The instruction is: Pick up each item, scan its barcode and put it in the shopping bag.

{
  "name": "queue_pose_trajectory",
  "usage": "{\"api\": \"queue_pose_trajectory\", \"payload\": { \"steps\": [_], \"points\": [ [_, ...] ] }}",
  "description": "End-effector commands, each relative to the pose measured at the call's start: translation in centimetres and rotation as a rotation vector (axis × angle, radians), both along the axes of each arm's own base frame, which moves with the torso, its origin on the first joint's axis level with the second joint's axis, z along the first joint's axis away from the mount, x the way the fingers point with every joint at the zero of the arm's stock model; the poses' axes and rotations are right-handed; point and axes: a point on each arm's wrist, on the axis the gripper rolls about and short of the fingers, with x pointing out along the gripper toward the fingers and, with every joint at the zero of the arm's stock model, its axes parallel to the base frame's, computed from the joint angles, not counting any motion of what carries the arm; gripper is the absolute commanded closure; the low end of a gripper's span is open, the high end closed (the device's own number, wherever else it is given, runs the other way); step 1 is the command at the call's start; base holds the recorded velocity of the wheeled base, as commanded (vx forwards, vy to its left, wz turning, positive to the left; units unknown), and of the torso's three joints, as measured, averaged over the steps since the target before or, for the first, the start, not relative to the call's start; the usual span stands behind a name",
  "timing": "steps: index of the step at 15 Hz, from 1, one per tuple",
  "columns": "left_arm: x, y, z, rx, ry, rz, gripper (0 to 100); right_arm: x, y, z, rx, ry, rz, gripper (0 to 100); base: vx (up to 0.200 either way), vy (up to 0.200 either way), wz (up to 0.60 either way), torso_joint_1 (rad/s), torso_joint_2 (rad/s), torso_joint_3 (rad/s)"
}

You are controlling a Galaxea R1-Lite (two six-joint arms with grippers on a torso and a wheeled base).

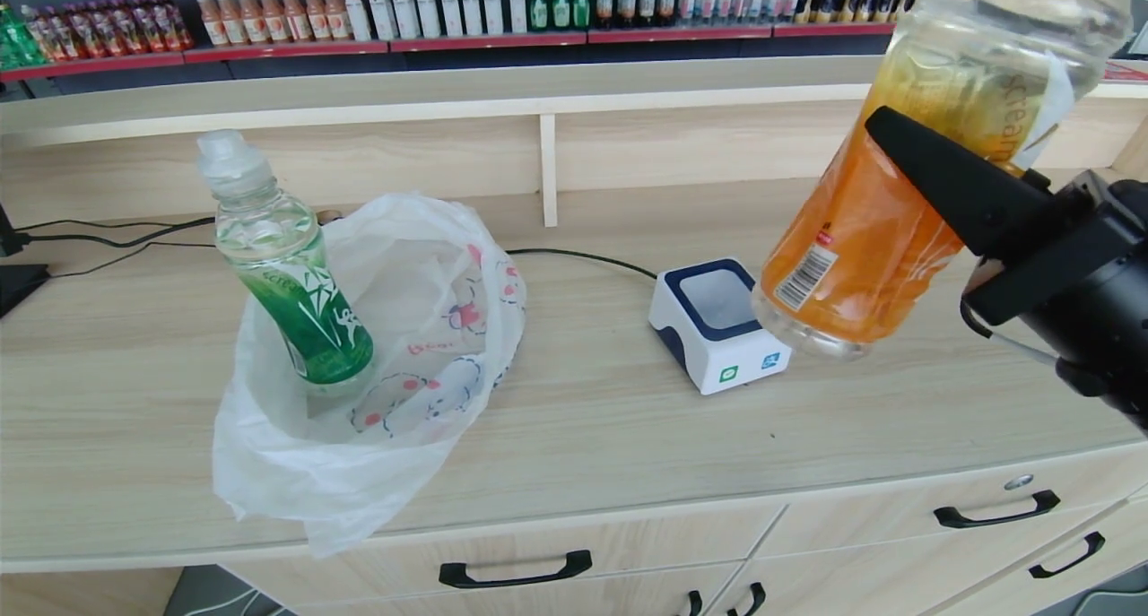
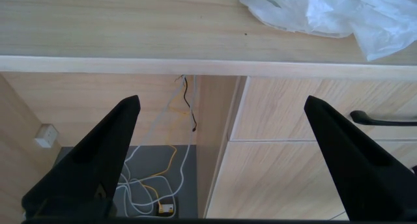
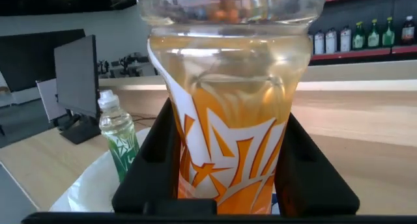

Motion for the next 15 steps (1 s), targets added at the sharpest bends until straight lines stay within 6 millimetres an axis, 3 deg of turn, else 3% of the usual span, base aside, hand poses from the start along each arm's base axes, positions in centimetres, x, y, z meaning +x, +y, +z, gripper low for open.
{"api": "queue_pose_trajectory", "payload": {
  "steps": [1,5,10,12,15],
  "points": [
    [0.0,0.0,0.0,0.0,0.0,0.0,0,-1.1,-1.4,1.6,-0.004,0.006,-0.027,100,0.0,0.0,0.0,0.0,0.0,0.0],
    [0.0,0.0,0.0,0.0,0.001,0.0,0,-2.2,-2.6,2.4,-0.052,0.082,-0.126,100,0.0,0.0,0.0,0.0,0.0,0.0],
    [0.0,0.0,0.0,0.0,0.0,0.0,0,-4.8,-5.9,-3.2,-0.131,0.192,-0.245,100,0.0,0.0,0.0,0.0,0.0,0.0],
    [0.0,0.0,0.0,0.0,0.0,0.0,0,-5.2,-5.9,-3.2,-0.139,0.176,-0.209,100,0.0,0.0,0.0,0.0,0.0,0.0],
    [0.0,0.0,0.0,0.0,0.0,0.0,0,-4.2,-5.3,-2.2,-0.158,0.145,-0.175,100,0.0,0.0,0.0,0.0,0.0,0.0]
  ]
}}
